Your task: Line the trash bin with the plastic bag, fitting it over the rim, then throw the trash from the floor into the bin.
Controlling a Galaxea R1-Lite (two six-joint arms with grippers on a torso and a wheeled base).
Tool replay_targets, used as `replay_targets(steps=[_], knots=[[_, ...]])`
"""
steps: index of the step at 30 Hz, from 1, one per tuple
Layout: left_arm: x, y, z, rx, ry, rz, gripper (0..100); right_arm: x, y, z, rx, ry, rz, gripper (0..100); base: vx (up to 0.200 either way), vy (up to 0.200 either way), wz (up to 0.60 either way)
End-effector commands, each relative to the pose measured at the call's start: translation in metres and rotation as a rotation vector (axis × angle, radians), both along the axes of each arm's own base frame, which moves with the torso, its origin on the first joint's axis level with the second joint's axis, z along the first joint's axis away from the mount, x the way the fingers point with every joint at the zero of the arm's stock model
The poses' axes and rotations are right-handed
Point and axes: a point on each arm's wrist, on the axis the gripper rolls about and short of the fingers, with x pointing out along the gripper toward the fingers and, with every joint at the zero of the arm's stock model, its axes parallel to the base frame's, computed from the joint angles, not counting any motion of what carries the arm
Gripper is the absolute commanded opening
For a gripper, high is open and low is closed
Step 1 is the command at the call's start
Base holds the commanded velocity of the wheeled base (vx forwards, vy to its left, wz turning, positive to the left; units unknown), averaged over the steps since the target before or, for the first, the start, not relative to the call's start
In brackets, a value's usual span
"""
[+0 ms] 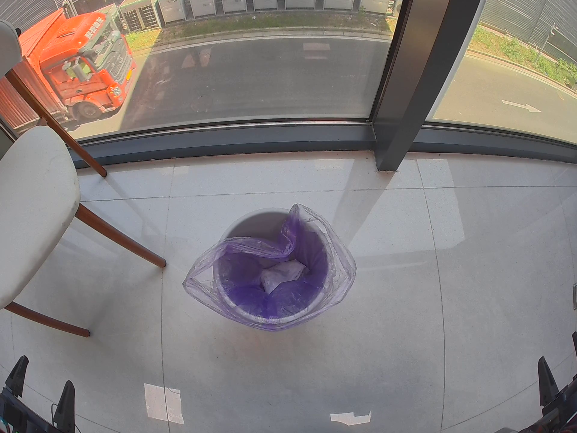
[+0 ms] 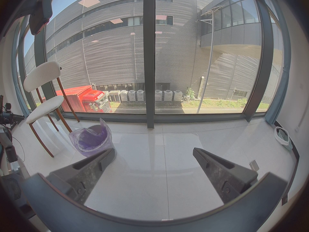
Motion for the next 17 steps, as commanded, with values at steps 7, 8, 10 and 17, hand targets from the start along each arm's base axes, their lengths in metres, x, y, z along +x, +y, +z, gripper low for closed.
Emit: replay_targets(steps=[7,8,10,17], knots=[[0.0004,-0.0002,-0.0055,0.000,0.008,-0.006,100,0.0006,0.0000,-0.0046,-0.001,0.008,0.000,100,0.000,0.000,0.00],[0.0004,-0.0004,-0.0055,-0.002,0.008,-0.012,100,0.0004,0.0000,-0.0042,-0.001,0.006,0.000,100,0.000,0.000,0.00],[0.0004,-0.0004,-0.0053,0.006,0.006,-0.011,100,0.0006,0.0000,-0.0046,-0.001,0.008,0.000,100,0.000,0.000,0.00],[0.0003,-0.0004,-0.0052,0.008,0.005,-0.015,100,0.0006,0.0000,-0.0046,0.000,0.008,0.000,100,0.000,0.000,0.00]])
